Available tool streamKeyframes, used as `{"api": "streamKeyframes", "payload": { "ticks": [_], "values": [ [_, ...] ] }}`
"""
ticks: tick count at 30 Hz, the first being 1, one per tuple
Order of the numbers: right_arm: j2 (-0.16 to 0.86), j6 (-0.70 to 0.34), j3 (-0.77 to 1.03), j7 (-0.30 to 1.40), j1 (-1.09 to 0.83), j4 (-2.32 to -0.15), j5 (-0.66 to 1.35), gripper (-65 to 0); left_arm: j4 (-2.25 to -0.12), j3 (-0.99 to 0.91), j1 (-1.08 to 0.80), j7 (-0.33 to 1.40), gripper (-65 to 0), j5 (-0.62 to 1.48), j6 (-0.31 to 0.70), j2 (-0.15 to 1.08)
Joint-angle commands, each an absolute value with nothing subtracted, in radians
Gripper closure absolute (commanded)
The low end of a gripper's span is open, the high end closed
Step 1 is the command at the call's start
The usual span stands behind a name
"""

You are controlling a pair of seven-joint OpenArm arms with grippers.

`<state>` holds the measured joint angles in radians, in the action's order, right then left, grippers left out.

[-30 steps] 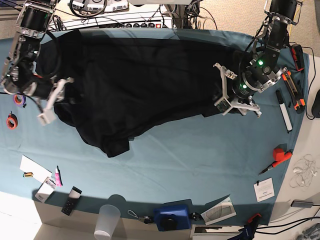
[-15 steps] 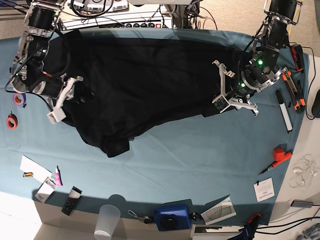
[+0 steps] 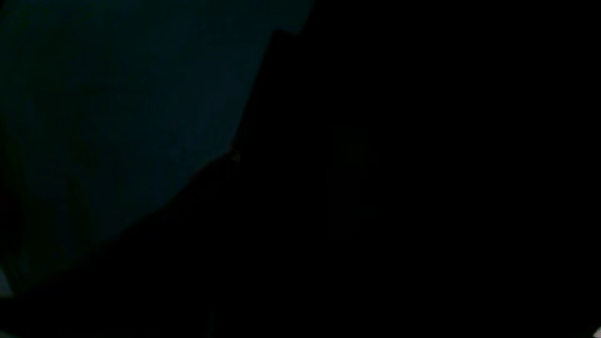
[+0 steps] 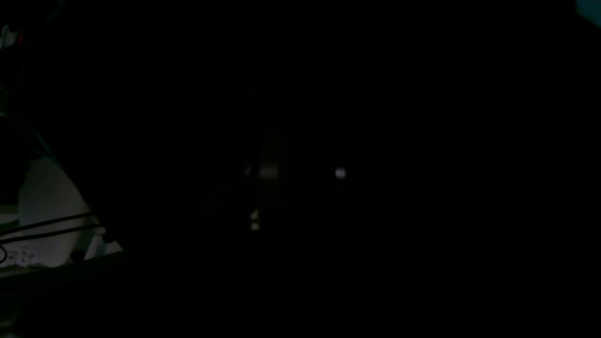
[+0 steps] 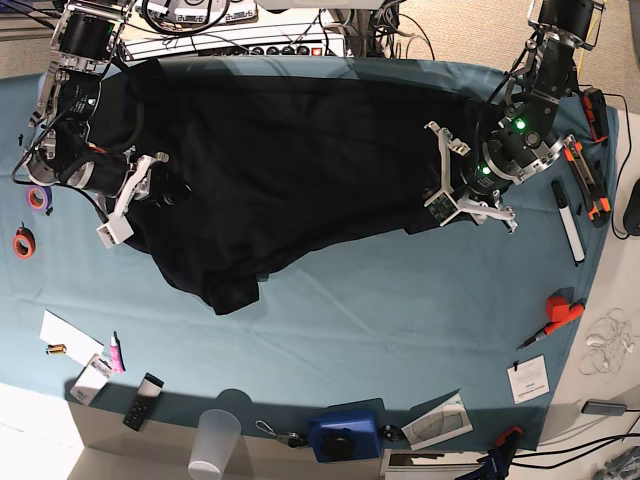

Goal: Layout the t-shirt on the table in an organized manner, then fold the t-shirt properly
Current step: 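Lower both grippers onto the shirt's collar edge and grasp it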

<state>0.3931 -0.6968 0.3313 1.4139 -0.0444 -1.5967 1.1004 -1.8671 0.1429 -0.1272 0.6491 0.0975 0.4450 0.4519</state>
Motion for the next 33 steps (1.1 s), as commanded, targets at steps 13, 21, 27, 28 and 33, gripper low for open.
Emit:
{"api": "streamKeyframes", "payload": {
  "ticks": [13,21,27,28,33],
  "values": [
    [0.41,-0.698,0.337,1.396,-0.03,-1.61,1.125,-13.4,-1.882,0.137,-0.116,0.627,0.0,0.102,0.384,0.462],
    [0.41,-0.698,0.337,1.396,-0.03,-1.61,1.125,-13.4,-1.882,0.137,-0.102,0.635,0.0,0.101,0.382,0.462],
    [0.41,-0.698,0.337,1.396,-0.03,-1.61,1.125,-13.4,-1.882,0.137,-0.122,0.634,-25.5,0.197,0.54,0.441],
    [0.41,-0.698,0.337,1.396,-0.031,-1.61,1.125,-13.4,-1.882,0.137,-0.122,0.635,-29.4,0.194,0.514,0.429],
    [0.41,-0.698,0.337,1.396,-0.03,-1.61,1.125,-13.4,-1.882,0.137,-0.121,0.626,-30.1,0.039,0.409,0.355]
  ]
}}
